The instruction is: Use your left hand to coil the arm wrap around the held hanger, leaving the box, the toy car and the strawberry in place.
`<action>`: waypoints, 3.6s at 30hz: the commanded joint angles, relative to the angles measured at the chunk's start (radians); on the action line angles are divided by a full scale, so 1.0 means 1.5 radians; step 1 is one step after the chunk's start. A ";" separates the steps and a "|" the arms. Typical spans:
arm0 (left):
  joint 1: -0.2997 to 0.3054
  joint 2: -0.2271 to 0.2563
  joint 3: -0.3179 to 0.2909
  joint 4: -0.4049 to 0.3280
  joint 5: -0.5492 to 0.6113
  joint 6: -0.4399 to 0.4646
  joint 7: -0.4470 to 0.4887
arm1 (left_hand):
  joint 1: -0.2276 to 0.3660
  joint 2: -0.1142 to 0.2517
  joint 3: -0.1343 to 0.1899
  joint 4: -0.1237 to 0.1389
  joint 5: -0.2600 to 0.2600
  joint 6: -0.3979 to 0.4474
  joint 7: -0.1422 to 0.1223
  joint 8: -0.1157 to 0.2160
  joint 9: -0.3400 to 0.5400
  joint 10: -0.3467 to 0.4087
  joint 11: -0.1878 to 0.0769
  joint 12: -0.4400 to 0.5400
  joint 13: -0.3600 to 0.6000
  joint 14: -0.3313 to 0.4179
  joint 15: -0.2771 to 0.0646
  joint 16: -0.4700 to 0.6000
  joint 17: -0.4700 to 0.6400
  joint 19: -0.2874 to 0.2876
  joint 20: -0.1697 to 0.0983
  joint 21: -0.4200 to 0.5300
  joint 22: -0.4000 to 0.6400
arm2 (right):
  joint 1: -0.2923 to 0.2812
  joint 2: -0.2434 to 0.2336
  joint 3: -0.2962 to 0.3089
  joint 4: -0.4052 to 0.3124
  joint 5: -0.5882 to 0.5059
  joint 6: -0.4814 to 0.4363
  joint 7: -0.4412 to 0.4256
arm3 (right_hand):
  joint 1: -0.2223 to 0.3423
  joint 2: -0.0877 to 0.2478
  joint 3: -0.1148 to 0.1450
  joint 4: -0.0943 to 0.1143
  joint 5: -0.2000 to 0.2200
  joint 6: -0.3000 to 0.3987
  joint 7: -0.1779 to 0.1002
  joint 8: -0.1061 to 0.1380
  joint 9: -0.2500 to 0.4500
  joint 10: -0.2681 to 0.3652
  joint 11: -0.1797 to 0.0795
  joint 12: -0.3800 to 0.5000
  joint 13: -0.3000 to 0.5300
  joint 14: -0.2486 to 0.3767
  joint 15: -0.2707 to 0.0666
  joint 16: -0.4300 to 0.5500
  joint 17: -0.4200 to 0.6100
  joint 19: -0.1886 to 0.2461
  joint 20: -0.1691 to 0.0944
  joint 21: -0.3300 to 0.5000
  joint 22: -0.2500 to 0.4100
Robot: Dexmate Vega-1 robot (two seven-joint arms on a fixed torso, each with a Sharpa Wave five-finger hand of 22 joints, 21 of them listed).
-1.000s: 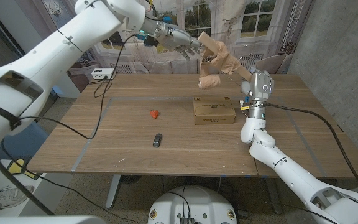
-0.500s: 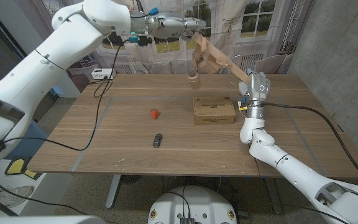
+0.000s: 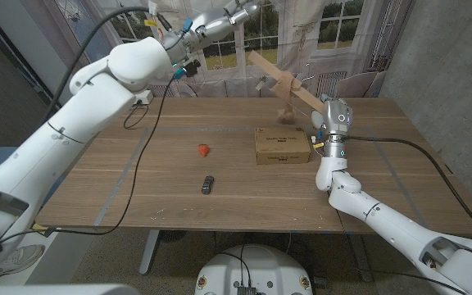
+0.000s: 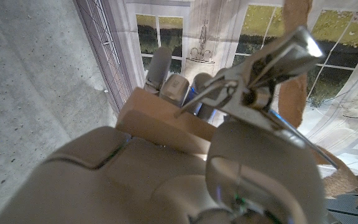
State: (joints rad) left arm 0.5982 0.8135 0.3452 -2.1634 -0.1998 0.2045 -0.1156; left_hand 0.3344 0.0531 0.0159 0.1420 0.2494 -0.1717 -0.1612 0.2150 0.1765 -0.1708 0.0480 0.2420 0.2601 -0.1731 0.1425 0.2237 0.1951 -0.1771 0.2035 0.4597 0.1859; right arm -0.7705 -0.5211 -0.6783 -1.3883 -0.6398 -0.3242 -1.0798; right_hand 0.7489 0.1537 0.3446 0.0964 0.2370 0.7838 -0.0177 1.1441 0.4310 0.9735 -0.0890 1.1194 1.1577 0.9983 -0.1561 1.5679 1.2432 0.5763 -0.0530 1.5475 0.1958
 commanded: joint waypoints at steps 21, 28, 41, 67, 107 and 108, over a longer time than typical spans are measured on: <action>0.100 -0.073 -0.036 0.026 0.012 -0.152 0.191 | -0.007 0.000 -0.011 -0.008 0.004 -0.097 -0.015 -0.010 0.000 -0.115 -0.005 -0.001 -0.015 -0.134 -0.013 -0.002 -0.005 -0.221 0.004 0.005 -0.001 | -0.013 -0.114 -0.054 -0.133 -0.049 -0.039 0.242 | -0.013 0.001 -0.013 0.012 0.018 -0.026 -0.001 0.000 0.012 -0.029 0.004 -0.002 0.011 -0.039 -0.035 -0.001 0.002 -0.042 -0.049 -0.006 0.001; 0.107 -0.066 -0.040 0.030 -0.013 -0.152 0.171 | -0.007 0.000 -0.012 -0.009 0.004 -0.098 -0.014 -0.012 0.000 -0.115 -0.002 -0.002 -0.018 -0.133 -0.013 -0.004 -0.005 -0.219 0.004 0.004 -0.001 | 0.000 -0.141 -0.058 -0.180 -0.060 -0.074 0.372 | -0.017 -0.005 -0.019 0.015 0.025 -0.042 -0.002 -0.003 0.018 -0.043 0.005 -0.020 -0.010 -0.066 -0.034 -0.005 0.002 -0.059 -0.049 -0.011 -0.001; 0.108 -0.058 -0.039 0.045 -0.036 -0.161 0.151 | -0.007 0.000 -0.013 -0.010 0.004 -0.100 -0.013 -0.014 0.000 -0.114 0.001 -0.003 -0.021 -0.132 -0.014 -0.005 -0.006 -0.217 0.004 0.002 -0.001 | 0.026 -0.183 -0.057 -0.227 -0.071 -0.090 0.555 | -0.034 -0.017 -0.041 0.032 0.060 -0.070 -0.012 -0.019 0.025 -0.073 0.008 -0.055 -0.060 -0.141 -0.035 -0.009 0.001 -0.084 -0.053 -0.064 -0.015; 0.103 -0.038 -0.036 0.047 -0.074 -0.158 0.118 | -0.008 0.001 -0.016 -0.013 0.005 -0.107 -0.012 -0.018 0.000 -0.118 0.003 -0.007 -0.026 -0.132 -0.014 -0.010 -0.006 -0.215 0.005 -0.003 -0.001 | 0.063 -0.214 -0.081 -0.253 -0.113 -0.128 0.796 | -0.051 -0.025 -0.065 0.039 0.112 -0.089 -0.030 -0.037 0.031 -0.114 0.011 -0.055 -0.075 -0.219 -0.032 -0.022 -0.003 -0.096 -0.055 -0.178 -0.017; 0.108 -0.017 -0.043 0.009 -0.085 -0.123 0.122 | -0.008 0.001 -0.020 -0.017 0.008 -0.112 -0.009 -0.021 0.000 -0.124 0.005 -0.012 -0.033 -0.128 -0.017 -0.014 -0.006 -0.209 0.004 -0.010 -0.001 | 0.061 -0.228 0.005 -0.246 0.122 -0.094 0.883 | -0.241 -0.221 -0.466 0.025 0.246 -0.329 -0.040 -0.376 -0.160 -0.500 0.092 -0.415 -0.505 -0.500 0.058 -0.711 -0.526 -0.203 0.068 -0.539 -0.014; 0.108 -0.017 -0.044 0.008 -0.086 -0.122 0.121 | -0.008 0.001 -0.021 -0.017 0.008 -0.113 -0.009 -0.021 0.000 -0.123 0.005 -0.012 -0.033 -0.128 -0.016 -0.014 -0.006 -0.209 0.004 -0.010 -0.001 | 0.058 -0.225 0.016 -0.240 0.151 -0.087 0.883 | -0.251 -0.215 -0.465 0.027 0.236 -0.338 -0.045 -0.386 -0.161 -0.507 0.093 -0.426 -0.513 -0.510 0.065 -0.719 -0.532 -0.213 0.080 -0.548 -0.014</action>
State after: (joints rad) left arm 0.7587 0.7810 0.2821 -2.1385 -0.3254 0.0047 0.0617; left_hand 0.3253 0.0545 -0.0104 0.1156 0.2553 -0.1736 -0.1694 0.1877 0.1769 -0.1743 0.0520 0.2275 0.2090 -0.1768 0.1251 0.2031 0.1864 -0.1771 0.2034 0.4472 0.1818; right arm -0.6699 -0.8591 -0.7198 -1.7765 -0.6127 -0.5091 0.2418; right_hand 0.3966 -0.1795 -0.3555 0.1429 0.6149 0.2933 -0.0796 0.5870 0.1904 0.2260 0.0359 0.5062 0.4090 0.2586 -0.0382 0.5101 0.4619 0.2784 0.0285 0.7476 0.1721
